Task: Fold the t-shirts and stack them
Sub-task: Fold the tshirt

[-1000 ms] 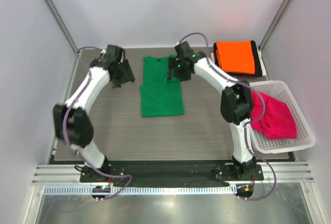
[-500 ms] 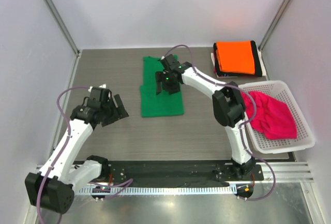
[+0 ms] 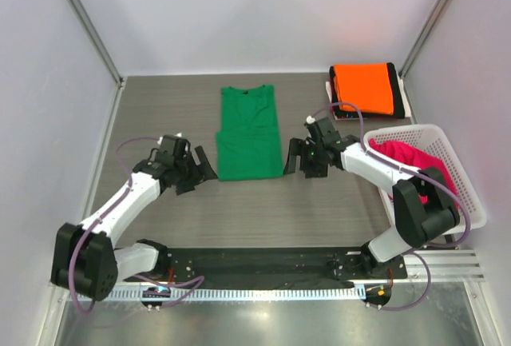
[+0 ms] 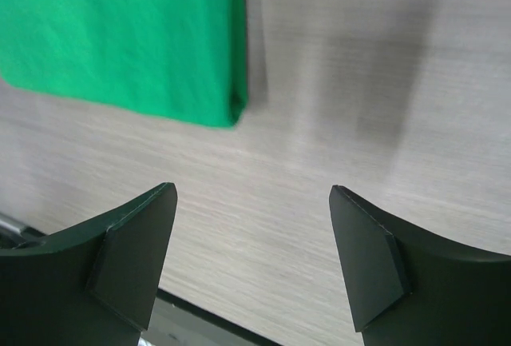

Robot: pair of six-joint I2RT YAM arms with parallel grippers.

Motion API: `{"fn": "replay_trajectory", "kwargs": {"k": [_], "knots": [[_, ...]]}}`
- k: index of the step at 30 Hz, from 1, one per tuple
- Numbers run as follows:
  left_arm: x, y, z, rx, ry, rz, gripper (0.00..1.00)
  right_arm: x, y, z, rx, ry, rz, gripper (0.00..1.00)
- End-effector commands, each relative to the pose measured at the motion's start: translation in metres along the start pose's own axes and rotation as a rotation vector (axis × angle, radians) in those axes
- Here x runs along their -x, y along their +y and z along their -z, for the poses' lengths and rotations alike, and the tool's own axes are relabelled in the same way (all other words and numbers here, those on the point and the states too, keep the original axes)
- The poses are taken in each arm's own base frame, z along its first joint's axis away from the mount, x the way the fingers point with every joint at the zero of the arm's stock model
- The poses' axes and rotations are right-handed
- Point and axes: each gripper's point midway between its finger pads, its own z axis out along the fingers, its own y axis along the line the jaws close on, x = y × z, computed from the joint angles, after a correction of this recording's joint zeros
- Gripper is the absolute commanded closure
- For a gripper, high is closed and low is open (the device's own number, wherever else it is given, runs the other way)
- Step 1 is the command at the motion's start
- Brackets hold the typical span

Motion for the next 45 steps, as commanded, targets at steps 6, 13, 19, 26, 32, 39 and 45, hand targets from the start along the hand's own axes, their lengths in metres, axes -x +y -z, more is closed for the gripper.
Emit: {"fn": "replay_trajectory", "kwargs": {"k": [6, 13, 19, 26, 32, 39, 45], "knots": [[0.010, -0.028, -0.039, -0.072, 0.007, 0.004, 0.16, -0.006, 0.007, -0.010, 0.145, -0.035, -0.077, 0.17], [0.001, -0.030, -0.063, -0.074, 0.054, 0.028, 0.20, -0.009, 0.007, -0.029, 0.170, -0.009, -0.106, 0.18], [-0.004, -0.025, -0.081, -0.059, 0.072, 0.048, 0.27, -0.012, 0.012, -0.045, 0.212, 0.023, -0.134, 0.25], [-0.011, -0.019, -0.100, -0.041, 0.102, 0.065, 0.44, -0.015, 0.013, -0.062, 0.233, 0.053, -0.148, 0.51], [-0.011, -0.018, -0.103, -0.038, 0.098, 0.068, 0.52, -0.016, 0.011, -0.068, 0.231, 0.063, -0.154, 0.65], [-0.012, -0.016, -0.106, -0.035, 0.101, 0.071, 0.66, -0.017, 0.011, -0.073, 0.231, 0.076, -0.151, 0.79], [-0.014, -0.016, -0.104, -0.038, 0.105, 0.079, 0.85, -0.016, 0.012, -0.075, 0.233, 0.078, -0.150, 0.93]]}}
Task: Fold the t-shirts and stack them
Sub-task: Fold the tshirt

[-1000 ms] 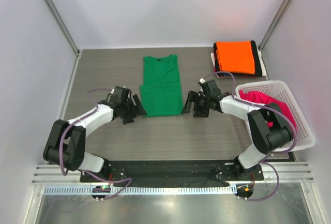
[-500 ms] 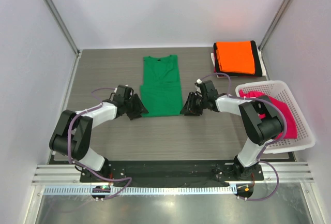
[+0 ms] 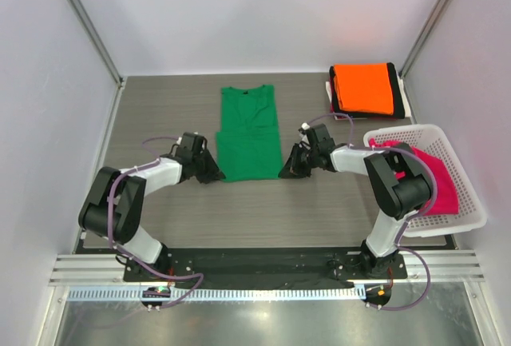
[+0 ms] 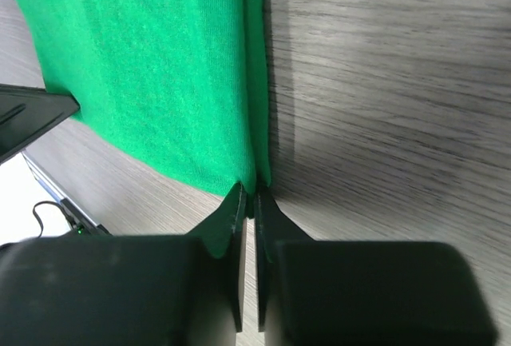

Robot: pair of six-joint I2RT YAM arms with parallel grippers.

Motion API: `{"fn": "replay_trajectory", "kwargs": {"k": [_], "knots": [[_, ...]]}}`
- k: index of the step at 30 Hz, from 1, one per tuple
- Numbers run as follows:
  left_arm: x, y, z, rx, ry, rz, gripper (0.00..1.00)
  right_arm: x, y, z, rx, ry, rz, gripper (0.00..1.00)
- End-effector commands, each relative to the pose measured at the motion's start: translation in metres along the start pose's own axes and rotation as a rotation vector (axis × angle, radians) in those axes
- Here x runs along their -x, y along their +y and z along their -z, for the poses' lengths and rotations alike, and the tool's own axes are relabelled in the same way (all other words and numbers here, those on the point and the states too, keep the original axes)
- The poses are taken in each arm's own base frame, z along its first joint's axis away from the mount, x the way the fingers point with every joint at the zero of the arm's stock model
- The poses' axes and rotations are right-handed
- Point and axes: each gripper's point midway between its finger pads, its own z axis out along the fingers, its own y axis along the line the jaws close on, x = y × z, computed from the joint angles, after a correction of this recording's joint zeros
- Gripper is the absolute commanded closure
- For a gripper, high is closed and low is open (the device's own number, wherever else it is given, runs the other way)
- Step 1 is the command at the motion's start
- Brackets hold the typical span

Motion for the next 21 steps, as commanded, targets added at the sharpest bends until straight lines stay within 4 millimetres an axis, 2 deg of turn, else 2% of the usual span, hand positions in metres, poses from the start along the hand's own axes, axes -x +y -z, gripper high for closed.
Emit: {"fn": "replay_trajectory", "kwargs": {"k": [1, 2, 4, 8, 9, 10, 11, 12, 13, 15, 16, 17, 18, 19, 21], "knots": [[-0.009, 0.011, -0.002, 0.034, 0.017, 0.005, 0.88, 0.004, -0.003, -0.004, -0.019, -0.006, 0.011, 0.96], [-0.011, 0.013, -0.002, 0.039, 0.019, 0.008, 0.95, 0.006, -0.002, -0.004, -0.015, -0.009, 0.012, 0.99], [-0.014, 0.014, -0.003, 0.043, 0.024, 0.017, 1.00, 0.004, -0.001, -0.003, -0.010, -0.006, 0.014, 0.99], [-0.025, 0.010, 0.003, 0.039, 0.036, 0.022, 1.00, -0.001, 0.005, 0.009, 0.005, -0.012, 0.013, 0.99], [-0.025, 0.004, 0.009, 0.024, 0.023, 0.018, 1.00, -0.002, 0.006, 0.013, 0.010, -0.015, 0.011, 0.99], [-0.035, 0.003, 0.013, 0.037, 0.041, 0.007, 1.00, -0.009, 0.002, 0.017, -0.002, -0.008, 0.006, 0.99], [-0.037, 0.002, 0.017, 0.044, 0.031, 0.006, 1.00, -0.009, 0.009, 0.027, 0.012, -0.026, 0.015, 0.99], [-0.038, -0.006, 0.026, 0.025, 0.017, -0.004, 1.00, -0.012, 0.011, 0.033, 0.018, -0.030, 0.011, 0.99], [-0.051, -0.007, 0.032, 0.037, 0.041, -0.025, 1.00, -0.019, 0.011, 0.039, 0.011, -0.020, 0.009, 0.99], [-0.059, -0.010, 0.042, 0.049, 0.028, -0.037, 1.00, -0.028, 0.018, 0.058, 0.024, -0.041, 0.026, 0.99], [-0.066, -0.021, 0.054, 0.018, 0.020, -0.062, 1.00, -0.037, 0.015, 0.064, 0.009, -0.026, 0.018, 0.99], [-0.074, -0.018, 0.062, 0.039, 0.035, -0.066, 1.00, -0.048, 0.014, 0.070, 0.002, -0.019, 0.021, 0.99], [-0.076, -0.021, 0.070, 0.037, 0.021, -0.063, 1.00, -0.050, 0.022, 0.083, 0.019, -0.050, 0.039, 0.99], [-0.083, -0.031, 0.083, 0.000, 0.013, -0.083, 1.00, -0.064, 0.014, 0.090, -0.008, -0.025, 0.014, 0.99], [-0.089, -0.024, 0.099, 0.032, -0.011, -0.069, 1.00, -0.076, 0.023, 0.108, 0.009, -0.054, 0.037, 0.99]]}}
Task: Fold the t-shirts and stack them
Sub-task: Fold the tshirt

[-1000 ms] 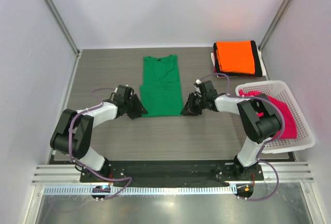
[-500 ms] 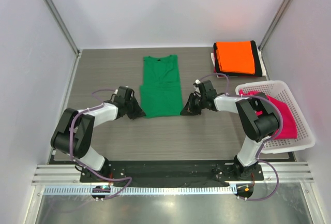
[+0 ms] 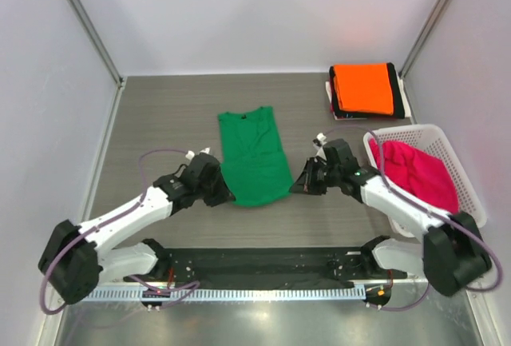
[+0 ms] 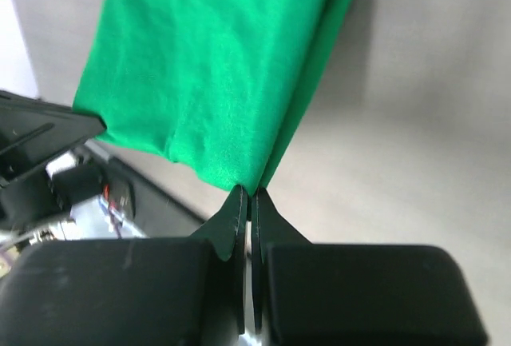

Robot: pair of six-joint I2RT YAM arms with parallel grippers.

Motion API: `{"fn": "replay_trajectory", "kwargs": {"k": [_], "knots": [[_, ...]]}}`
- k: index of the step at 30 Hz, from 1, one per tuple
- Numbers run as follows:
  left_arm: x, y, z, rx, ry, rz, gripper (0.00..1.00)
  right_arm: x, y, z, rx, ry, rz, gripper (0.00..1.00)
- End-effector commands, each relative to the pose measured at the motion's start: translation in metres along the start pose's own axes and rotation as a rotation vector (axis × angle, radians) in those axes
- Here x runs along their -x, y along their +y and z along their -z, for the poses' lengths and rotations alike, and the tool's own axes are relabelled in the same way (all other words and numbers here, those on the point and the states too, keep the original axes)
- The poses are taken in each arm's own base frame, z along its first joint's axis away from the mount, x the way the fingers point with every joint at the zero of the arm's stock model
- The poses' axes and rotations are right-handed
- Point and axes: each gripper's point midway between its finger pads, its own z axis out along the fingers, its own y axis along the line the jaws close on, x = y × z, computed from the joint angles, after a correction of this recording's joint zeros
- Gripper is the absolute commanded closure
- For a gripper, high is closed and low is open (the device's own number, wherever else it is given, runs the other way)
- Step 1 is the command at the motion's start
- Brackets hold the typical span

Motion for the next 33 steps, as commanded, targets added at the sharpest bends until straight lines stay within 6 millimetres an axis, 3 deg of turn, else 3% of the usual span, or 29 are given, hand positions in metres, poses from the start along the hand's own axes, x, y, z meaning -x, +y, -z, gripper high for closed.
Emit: {"fn": "replay_trajectory", "kwargs": {"k": [1, 4, 8, 12, 13, 15, 16, 23, 33], "knots": [[-0.018, 0.009, 0.031, 0.078, -0.025, 0.025, 1.00, -0.036, -0.002, 0.032, -0.047, 0.029, -0.030, 0.99], [-0.026, 0.002, 0.060, 0.052, -0.044, 0.029, 1.00, -0.058, 0.002, 0.055, -0.056, 0.008, -0.050, 0.99], [-0.019, -0.016, 0.094, 0.015, -0.081, 0.022, 1.00, -0.056, 0.016, 0.088, -0.074, -0.081, -0.077, 0.99], [0.003, -0.020, 0.111, 0.068, -0.153, -0.025, 1.00, -0.029, 0.025, 0.109, -0.143, -0.161, -0.012, 0.99], [0.013, -0.029, 0.118, 0.061, -0.186, -0.032, 1.00, -0.014, 0.030, 0.118, -0.173, -0.204, 0.010, 0.99], [0.027, -0.029, 0.116, 0.115, -0.229, -0.072, 1.00, 0.000, 0.024, 0.117, -0.264, -0.211, 0.055, 0.99], [0.036, -0.038, 0.122, 0.108, -0.250, -0.074, 1.00, 0.018, 0.031, 0.124, -0.278, -0.264, 0.069, 0.99], [0.080, -0.055, 0.096, 0.125, -0.242, -0.071, 1.00, 0.076, 0.030, 0.110, -0.371, -0.250, 0.118, 0.99], [0.143, -0.040, 0.041, 0.160, -0.133, 0.047, 1.00, 0.146, 0.012, 0.064, -0.417, -0.163, 0.138, 0.99]]}}
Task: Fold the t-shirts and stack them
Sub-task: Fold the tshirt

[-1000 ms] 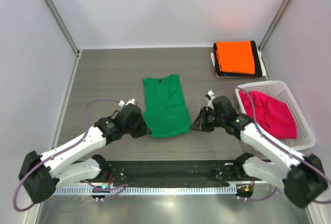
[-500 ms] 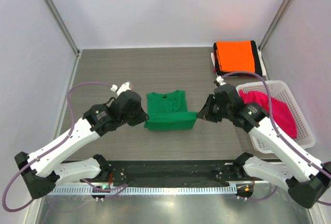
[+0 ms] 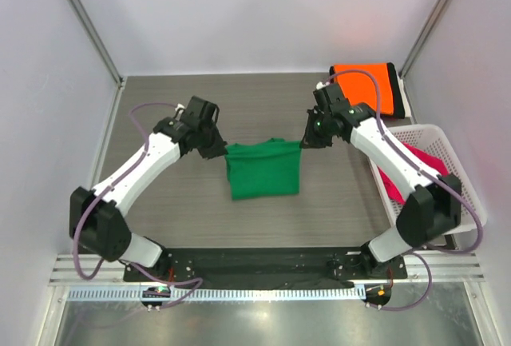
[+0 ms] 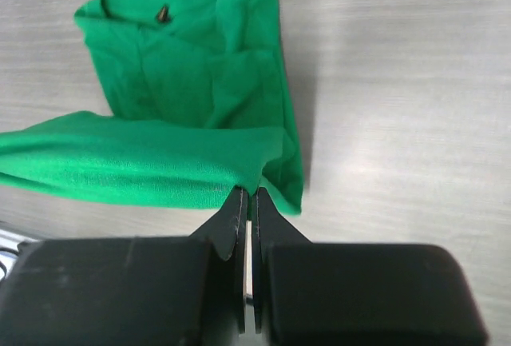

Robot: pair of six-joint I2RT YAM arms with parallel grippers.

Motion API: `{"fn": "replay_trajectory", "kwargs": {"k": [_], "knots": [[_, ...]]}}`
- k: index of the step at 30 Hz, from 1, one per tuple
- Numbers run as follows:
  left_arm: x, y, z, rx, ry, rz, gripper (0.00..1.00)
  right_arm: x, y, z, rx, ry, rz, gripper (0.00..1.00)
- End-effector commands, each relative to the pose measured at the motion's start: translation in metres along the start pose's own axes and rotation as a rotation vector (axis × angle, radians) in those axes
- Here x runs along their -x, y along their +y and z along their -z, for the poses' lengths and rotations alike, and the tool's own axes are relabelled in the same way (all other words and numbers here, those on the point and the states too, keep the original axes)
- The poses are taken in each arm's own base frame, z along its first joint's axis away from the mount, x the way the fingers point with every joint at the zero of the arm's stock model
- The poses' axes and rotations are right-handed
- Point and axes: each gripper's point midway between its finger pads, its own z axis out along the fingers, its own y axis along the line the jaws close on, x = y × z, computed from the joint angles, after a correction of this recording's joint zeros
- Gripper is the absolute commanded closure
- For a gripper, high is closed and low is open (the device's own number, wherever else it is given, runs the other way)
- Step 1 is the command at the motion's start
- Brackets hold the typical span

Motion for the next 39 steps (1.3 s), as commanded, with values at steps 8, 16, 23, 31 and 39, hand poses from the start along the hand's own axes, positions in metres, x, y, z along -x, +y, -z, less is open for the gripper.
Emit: {"fn": "replay_trajectory", "kwargs": {"k": [8, 16, 23, 31, 39], "knots": [[0.060, 0.005, -0.045, 0.026, 0.077, -0.004, 0.99, 0.077, -0.006, -0.058, -0.020, 0.012, 0.055, 0.99], [0.081, 0.030, -0.103, 0.096, 0.177, 0.043, 0.93, 0.100, 0.002, -0.118, -0.004, 0.070, 0.057, 0.99], [0.106, 0.041, -0.126, 0.154, 0.193, 0.012, 0.26, 0.126, 0.018, -0.144, 0.055, 0.056, 0.058, 0.19], [0.110, 0.035, -0.063, 0.123, 0.082, -0.035, 0.20, 0.072, 0.015, -0.115, 0.167, 0.067, 0.022, 0.13], [0.042, 0.054, -0.029, 0.097, 0.120, -0.069, 0.23, -0.004, 0.010, -0.114, 0.250, 0.136, -0.026, 0.15]]}}
